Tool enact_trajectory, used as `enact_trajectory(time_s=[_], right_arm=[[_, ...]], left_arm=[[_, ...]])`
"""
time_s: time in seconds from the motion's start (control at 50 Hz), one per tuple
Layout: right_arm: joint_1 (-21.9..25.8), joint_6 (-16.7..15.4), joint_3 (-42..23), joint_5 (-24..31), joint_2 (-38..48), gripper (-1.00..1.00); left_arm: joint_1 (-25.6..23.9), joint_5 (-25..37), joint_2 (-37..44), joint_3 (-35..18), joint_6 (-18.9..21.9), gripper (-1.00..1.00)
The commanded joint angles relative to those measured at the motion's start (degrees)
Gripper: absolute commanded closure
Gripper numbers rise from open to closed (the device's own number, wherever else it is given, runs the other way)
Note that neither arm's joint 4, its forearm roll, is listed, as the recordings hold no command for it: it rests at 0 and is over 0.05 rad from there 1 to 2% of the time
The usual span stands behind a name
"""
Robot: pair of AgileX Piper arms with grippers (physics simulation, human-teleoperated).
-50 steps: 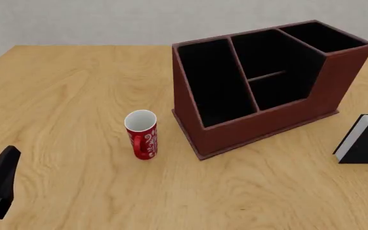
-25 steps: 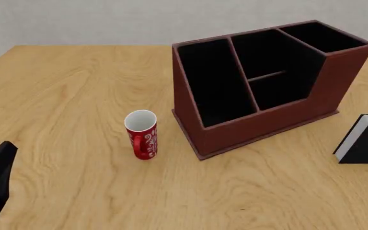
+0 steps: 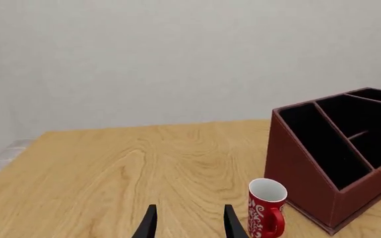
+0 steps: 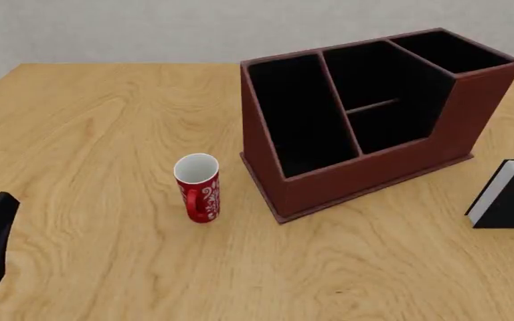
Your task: Pick up the book and place it in the left compartment of the caddy.
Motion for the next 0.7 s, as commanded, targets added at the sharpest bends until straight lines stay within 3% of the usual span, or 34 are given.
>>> enact_trajectory(time_s=[0.02,0.34,0.4,0.5,0.7], right_arm=[[-0.4,-6.7,1.5,-3.9,6.5,-1.0],[-7.6,-13.8,3.7,-14.3,17.7,-1.0],[-8.8,-14.8,3.3,-14.9,19.2,-1.0],[-12.9,-20.5,4.4,-16.7,21.2,-1.0],[-16.4,-23.2,-0.4,-16.4,26.3,-1.0]], left_arm=[[-0.7,1.1,0.0,-1.5,0.7,-1.0],[-1.2,2.1,0.1,-3.0,2.7,-1.0],[-1.2,2.6,0.2,-3.5,2.6,-1.0],[-0.9,3.1,0.0,-3.8,2.7,-1.0],[0.7,2.9,0.8,-4.9,1.7,-1.0]])
